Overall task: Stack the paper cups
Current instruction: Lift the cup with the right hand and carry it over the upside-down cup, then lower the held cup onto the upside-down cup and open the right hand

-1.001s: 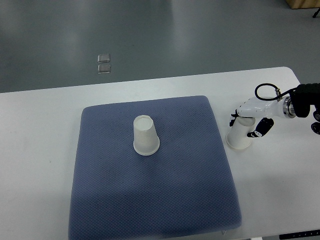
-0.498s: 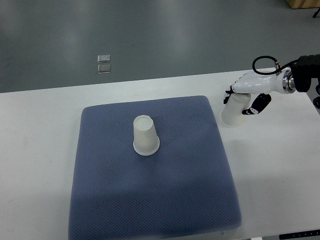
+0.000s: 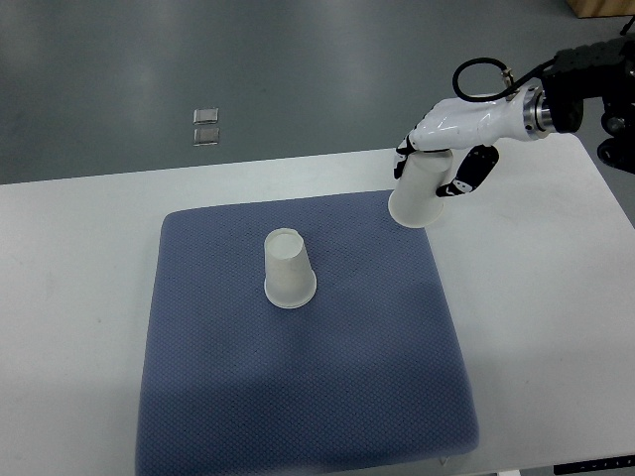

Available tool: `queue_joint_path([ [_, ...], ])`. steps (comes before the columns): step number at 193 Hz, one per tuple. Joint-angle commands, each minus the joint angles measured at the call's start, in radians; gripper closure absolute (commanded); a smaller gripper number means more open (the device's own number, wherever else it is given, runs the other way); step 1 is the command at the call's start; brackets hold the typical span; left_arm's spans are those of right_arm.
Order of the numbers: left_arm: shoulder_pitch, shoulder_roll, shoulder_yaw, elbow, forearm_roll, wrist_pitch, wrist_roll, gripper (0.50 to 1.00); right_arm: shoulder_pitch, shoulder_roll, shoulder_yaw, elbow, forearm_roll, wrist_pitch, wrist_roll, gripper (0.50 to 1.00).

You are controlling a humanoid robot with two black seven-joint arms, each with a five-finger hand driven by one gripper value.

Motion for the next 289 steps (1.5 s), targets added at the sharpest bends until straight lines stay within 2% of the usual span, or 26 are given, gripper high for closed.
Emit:
queue_joint_path([
  [1, 0.000, 0.000, 0.001, 0.000, 0.000, 0.000, 0.000, 0.500, 0.052, 0.042, 0.000, 0.015, 0.024, 0.027, 0.004, 0.842],
  [58, 0.000, 0.000, 0.001, 0.000, 0.000, 0.000, 0.000, 0.500, 0.172, 0.219, 0.000, 0.014, 0.113, 0.064, 0.001, 0.840],
  [89, -0.001, 0.000, 0.001, 0.000, 0.001, 0.000, 0.000, 0.500, 0.180, 0.293, 0.000, -0.005, 0.140, 0.063, 0.000, 0.840],
  [123, 0.000, 0.000, 0.001, 0.000, 0.000, 0.000, 0.000, 0.500, 0.161, 0.367, 0.000, -0.077, 0.139, 0.059, -0.002, 0.840],
  [167, 0.000, 0.000, 0.001, 0.000, 0.000, -0.001, 0.000, 0.500, 0.121, 0.382, 0.000, -0.135, 0.134, 0.056, -0.002, 0.840],
  [289, -0.001, 0.000, 0.001, 0.000, 0.001, 0.000, 0.000, 0.500, 0.049, 0.422, 0.000, -0.177, 0.105, 0.047, -0.003, 0.838],
])
